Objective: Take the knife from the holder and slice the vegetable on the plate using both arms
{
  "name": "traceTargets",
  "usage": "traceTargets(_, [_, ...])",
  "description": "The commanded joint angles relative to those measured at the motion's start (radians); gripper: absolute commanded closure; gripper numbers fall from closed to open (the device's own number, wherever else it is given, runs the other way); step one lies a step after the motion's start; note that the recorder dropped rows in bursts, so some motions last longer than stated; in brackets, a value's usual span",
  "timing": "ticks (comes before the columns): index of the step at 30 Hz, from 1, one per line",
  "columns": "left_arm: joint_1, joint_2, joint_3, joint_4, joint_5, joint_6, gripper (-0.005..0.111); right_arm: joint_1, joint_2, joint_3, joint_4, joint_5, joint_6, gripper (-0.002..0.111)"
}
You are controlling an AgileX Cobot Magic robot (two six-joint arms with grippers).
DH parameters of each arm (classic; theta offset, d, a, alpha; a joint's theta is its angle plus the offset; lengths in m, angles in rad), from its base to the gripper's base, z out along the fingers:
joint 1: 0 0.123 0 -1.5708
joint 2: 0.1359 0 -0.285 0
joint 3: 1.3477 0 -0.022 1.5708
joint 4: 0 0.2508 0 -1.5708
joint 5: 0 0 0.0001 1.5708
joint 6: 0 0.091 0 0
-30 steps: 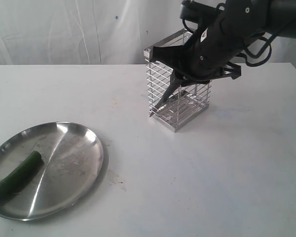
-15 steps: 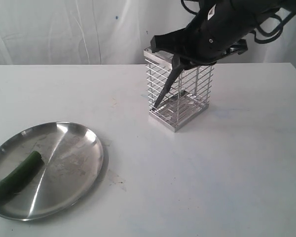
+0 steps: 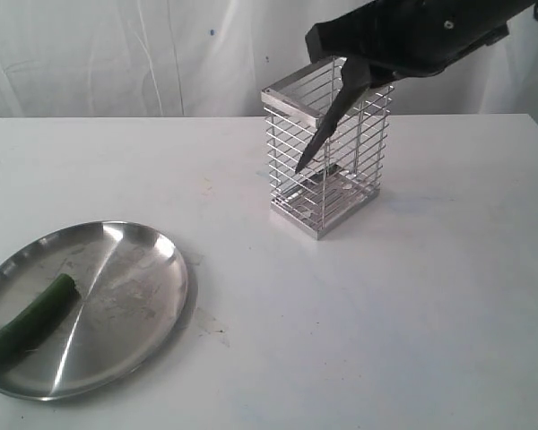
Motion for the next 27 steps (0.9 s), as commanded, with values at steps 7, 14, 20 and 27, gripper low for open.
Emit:
traceTargets(7, [-0.009,-0.005,0.006,-0.009,-0.002,-0.006,0.107,0.076,-0.169,0.036,0.088,0.005,-0.042,0.105])
traceTargets(14, [-0.009,-0.005,0.006,-0.009,-0.002,-0.006,0.107,0.264,-0.251,0.212,0.135,-0.200,-0.071,0.105])
traceTargets(20, [-0.009,-0.005,0.006,-0.009,-0.002,-0.006,0.107,0.429,-0.250,0.430,0.096,-0.565,-0.113,0.105])
traceTargets(27, [-0.009,-0.005,0.006,-0.009,-0.002,-0.006,0.107,0.492,-0.145,0.598,0.100,-0.959,-0.162,0.108])
